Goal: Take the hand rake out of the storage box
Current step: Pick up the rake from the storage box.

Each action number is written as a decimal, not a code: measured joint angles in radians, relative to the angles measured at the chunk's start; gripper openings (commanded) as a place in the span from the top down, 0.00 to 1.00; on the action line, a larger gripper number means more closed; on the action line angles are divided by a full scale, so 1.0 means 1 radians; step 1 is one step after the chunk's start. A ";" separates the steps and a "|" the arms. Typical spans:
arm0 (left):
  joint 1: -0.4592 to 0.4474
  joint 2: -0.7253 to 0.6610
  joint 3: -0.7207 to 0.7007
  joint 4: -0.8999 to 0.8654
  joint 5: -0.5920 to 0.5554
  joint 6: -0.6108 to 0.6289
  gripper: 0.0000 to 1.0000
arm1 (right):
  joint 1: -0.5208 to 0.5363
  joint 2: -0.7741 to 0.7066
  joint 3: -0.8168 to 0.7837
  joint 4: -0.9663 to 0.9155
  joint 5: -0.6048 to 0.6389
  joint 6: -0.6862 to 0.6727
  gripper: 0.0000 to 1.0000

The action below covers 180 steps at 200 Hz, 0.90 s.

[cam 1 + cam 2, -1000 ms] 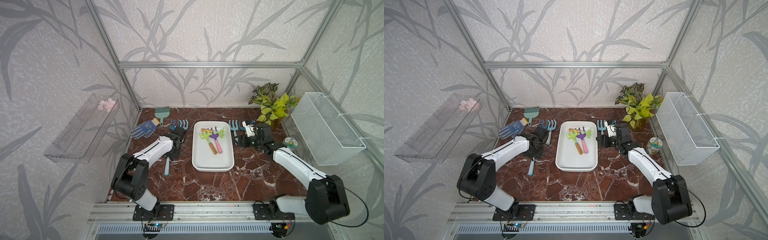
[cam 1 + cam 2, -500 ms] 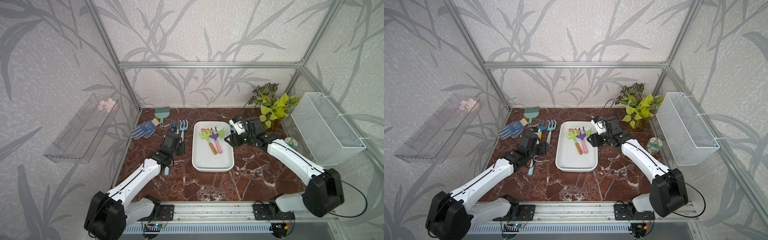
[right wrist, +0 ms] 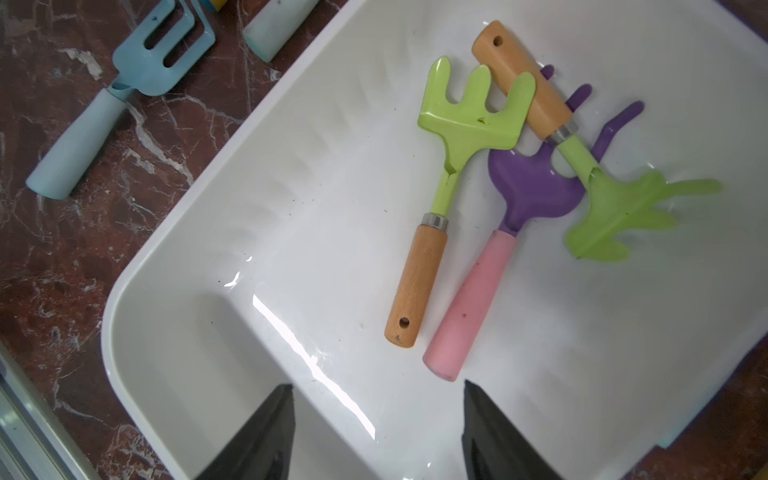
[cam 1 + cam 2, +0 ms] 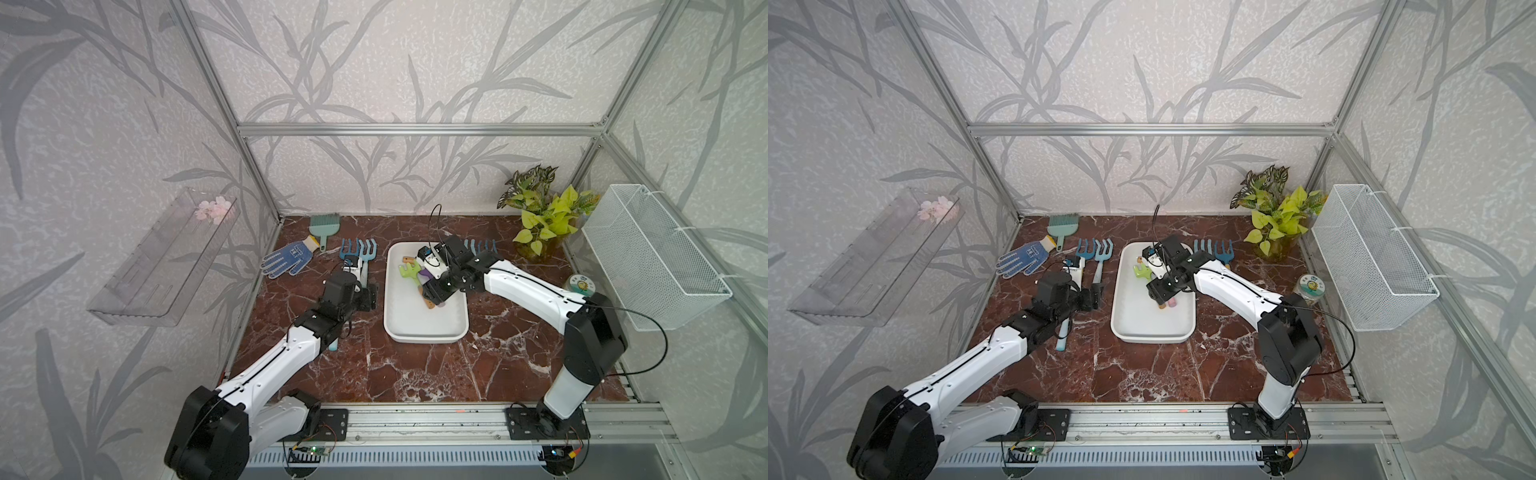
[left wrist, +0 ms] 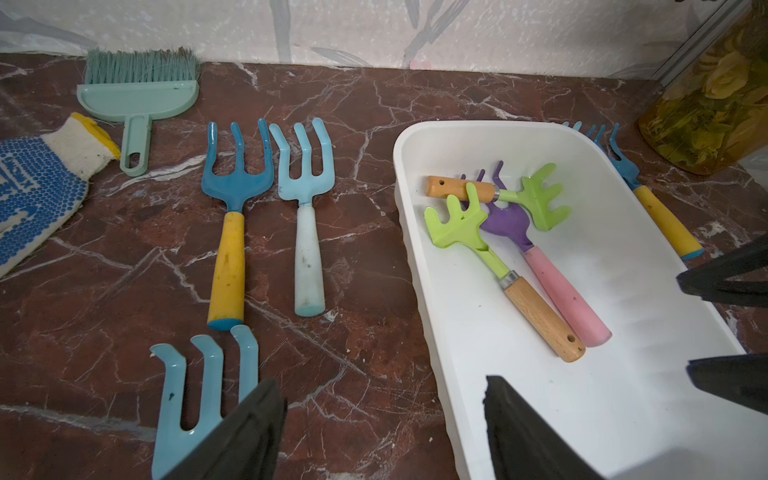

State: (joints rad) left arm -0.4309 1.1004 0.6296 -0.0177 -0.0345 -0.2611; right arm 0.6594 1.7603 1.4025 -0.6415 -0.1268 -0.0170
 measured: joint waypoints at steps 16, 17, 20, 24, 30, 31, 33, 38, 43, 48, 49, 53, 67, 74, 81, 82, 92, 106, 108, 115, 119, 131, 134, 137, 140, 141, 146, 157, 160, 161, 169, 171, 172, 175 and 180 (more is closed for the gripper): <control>0.002 0.000 -0.002 0.004 0.005 0.000 0.22 | 0.014 0.049 0.042 -0.027 0.035 0.008 0.37; 0.002 0.000 -0.002 0.004 0.005 0.000 0.22 | 0.015 0.054 0.046 -0.029 0.038 0.010 0.37; 0.003 0.000 -0.002 0.004 0.007 0.000 0.22 | 0.017 0.064 0.055 -0.034 0.043 0.012 0.37; 0.004 0.000 -0.002 0.004 0.008 0.000 0.22 | 0.019 0.079 0.068 -0.042 0.053 0.016 0.37; 0.005 0.000 -0.002 0.005 0.010 0.000 0.22 | 0.022 0.101 0.085 -0.050 0.067 0.021 0.38; 0.005 0.000 -0.002 0.005 0.010 0.000 0.22 | 0.023 0.103 0.087 -0.051 0.069 0.022 0.38; 0.005 0.000 -0.002 0.005 0.011 0.000 0.22 | 0.023 0.111 0.093 -0.054 0.070 0.024 0.38; 0.005 0.000 -0.002 0.005 0.011 0.000 0.22 | 0.024 0.124 0.104 -0.058 0.078 0.028 0.38; 0.005 0.000 -0.002 0.005 0.011 0.000 0.22 | 0.024 0.140 0.114 -0.061 0.085 0.032 0.38; 0.005 0.000 -0.002 0.005 0.012 0.000 0.21 | 0.025 0.152 0.122 -0.066 0.093 0.036 0.39; 0.005 0.000 -0.002 0.005 0.012 0.000 0.21 | 0.026 0.153 0.123 -0.066 0.093 0.035 0.39; 0.005 0.000 -0.002 0.005 0.013 0.000 0.21 | 0.027 0.163 0.127 -0.068 0.098 0.042 0.39; 0.005 0.000 -0.002 0.006 0.016 0.000 0.21 | 0.029 0.190 0.143 -0.072 0.109 0.051 0.39; 0.005 0.000 -0.002 0.006 0.018 0.000 0.21 | 0.029 0.203 0.151 -0.072 0.113 0.056 0.39; 0.005 0.000 -0.002 0.006 0.019 0.000 0.21 | 0.029 0.214 0.157 -0.071 0.117 0.061 0.40; 0.005 0.000 -0.002 0.006 0.019 0.000 0.21 | 0.029 0.216 0.158 -0.071 0.118 0.062 0.40; 0.005 0.000 -0.002 0.008 0.021 0.000 0.21 | 0.029 0.229 0.167 -0.071 0.120 0.070 0.40; 0.005 0.000 -0.002 0.010 0.024 0.000 0.21 | 0.031 0.246 0.184 -0.068 0.124 0.078 0.41; 0.005 0.000 -0.002 0.010 0.024 0.000 0.21 | 0.031 0.248 0.187 -0.068 0.126 0.079 0.41; 0.005 0.000 -0.002 0.011 0.026 0.000 0.21 | 0.033 0.256 0.195 -0.066 0.127 0.081 0.41; 0.005 0.000 -0.002 0.012 0.026 0.000 0.21 | 0.035 0.262 0.201 -0.065 0.129 0.084 0.41; 0.005 0.000 -0.003 0.011 0.029 0.000 0.21 | 0.039 0.279 0.219 -0.062 0.134 0.088 0.42; 0.005 0.000 -0.003 0.012 0.029 0.000 0.21 | 0.040 0.283 0.224 -0.062 0.134 0.089 0.42; 0.005 0.000 -0.003 0.011 0.029 0.000 0.21 | 0.041 0.287 0.228 -0.061 0.135 0.090 0.42; 0.005 0.000 -0.003 0.011 0.029 0.000 0.21 | 0.042 0.293 0.234 -0.061 0.137 0.091 0.42; 0.005 0.000 -0.003 0.011 0.029 0.000 0.21 | 0.042 0.294 0.235 -0.061 0.137 0.091 0.42; 0.005 0.000 -0.003 0.012 0.030 0.000 0.21 | 0.043 0.303 0.245 -0.060 0.137 0.093 0.43; 0.005 0.000 -0.003 0.012 0.031 0.000 0.21 | 0.045 0.322 0.267 -0.059 0.141 0.095 0.43; 0.005 0.000 -0.003 0.011 0.031 0.000 0.21 | 0.045 0.328 0.272 -0.059 0.142 0.095 0.43; 0.005 0.000 -0.003 0.012 0.031 0.000 0.21 | 0.046 0.330 0.275 -0.058 0.142 0.095 0.43; 0.005 0.000 -0.004 0.012 0.032 0.000 0.21 | 0.046 0.343 0.285 -0.057 0.145 0.096 0.43; 0.005 0.000 -0.004 0.012 0.032 0.000 0.21 | 0.046 0.347 0.287 -0.056 0.146 0.096 0.43; 0.005 0.000 -0.004 0.012 0.032 0.000 0.21 | 0.046 0.348 0.288 -0.056 0.146 0.096 0.43; 0.005 0.000 -0.004 0.012 0.032 0.000 0.21 | 0.046 0.352 0.289 -0.055 0.146 0.096 0.44; 0.005 0.000 -0.005 0.012 0.032 0.000 0.21 | 0.046 0.360 0.290 -0.052 0.146 0.097 0.44</control>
State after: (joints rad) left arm -0.4259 1.1004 0.6250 -0.0059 -0.0029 -0.2607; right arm 0.7052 2.1201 1.6928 -0.6937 0.0189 0.0795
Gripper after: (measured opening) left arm 0.791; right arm 0.567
